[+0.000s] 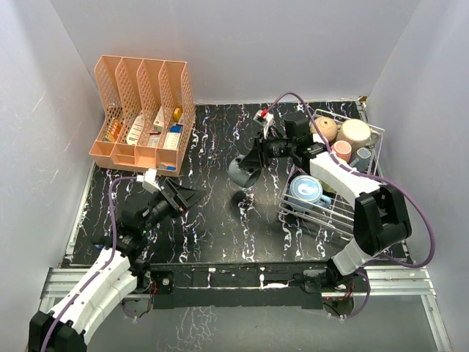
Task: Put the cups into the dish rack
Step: Pick up the cup at the center of the board.
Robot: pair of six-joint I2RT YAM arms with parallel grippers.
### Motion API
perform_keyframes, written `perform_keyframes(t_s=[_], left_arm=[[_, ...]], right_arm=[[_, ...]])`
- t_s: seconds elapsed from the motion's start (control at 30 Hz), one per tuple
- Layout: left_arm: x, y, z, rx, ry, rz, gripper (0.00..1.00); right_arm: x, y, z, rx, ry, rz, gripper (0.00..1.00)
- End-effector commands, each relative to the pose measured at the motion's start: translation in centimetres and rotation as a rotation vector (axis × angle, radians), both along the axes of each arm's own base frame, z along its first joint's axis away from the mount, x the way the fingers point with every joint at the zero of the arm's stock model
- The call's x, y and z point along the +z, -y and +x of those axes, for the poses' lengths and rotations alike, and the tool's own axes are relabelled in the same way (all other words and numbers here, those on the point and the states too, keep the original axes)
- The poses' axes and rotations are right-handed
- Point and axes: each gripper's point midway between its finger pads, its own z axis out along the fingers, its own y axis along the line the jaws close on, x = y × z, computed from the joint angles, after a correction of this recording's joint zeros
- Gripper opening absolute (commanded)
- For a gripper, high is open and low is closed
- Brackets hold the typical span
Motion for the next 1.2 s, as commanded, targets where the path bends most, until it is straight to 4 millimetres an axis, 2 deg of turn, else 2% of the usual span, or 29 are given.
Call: perform_keyframes(t_s=[0.0,0.13,0.2,0.27,0.4,0.6,0.73,1.17], left_arm=[[0.8,-0.1,0.4,-0.001,0.033,0.063,0.85],[-0.3,-0.1,1.3,0.025,0.096,0.207,0.86],[-0.9,0.8,1.6,0.023,0.146,0.299,0.86],[-1.3,2.7,1.2,-0.001,0.204,0.412,0.87],[-1.6,4.6,2.2,0.072,0.318,0.617,0.9],[-1.7,7.2,5.1,0.178,0.352,0.733,0.93],[-1.9,9.1,6.4,0.209,0.347,0.745,0.93],[-4.7,10.7,10.0,0.334,0.346,0.912,0.82]], right_arm=[[4.5,-1.2,0.8,-0.005,0.068,0.135,0.08],[4.6,-1.3,1.0,-0.045,-0.003,0.161,0.08],[4.6,-1.4,1.1,-0.07,-0.047,0.176,0.08],[4.6,-1.4,1.4,-0.107,-0.102,0.196,0.08],[3.8,-1.4,2.0,-0.18,-0.208,0.219,0.08],[2.5,-1.2,2.4,-0.259,-0.322,0.23,0.08],[2.1,-1.1,2.4,-0.293,-0.383,0.239,0.08],[2.2,-0.7,1.7,-0.328,-0.547,0.291,0.08]])
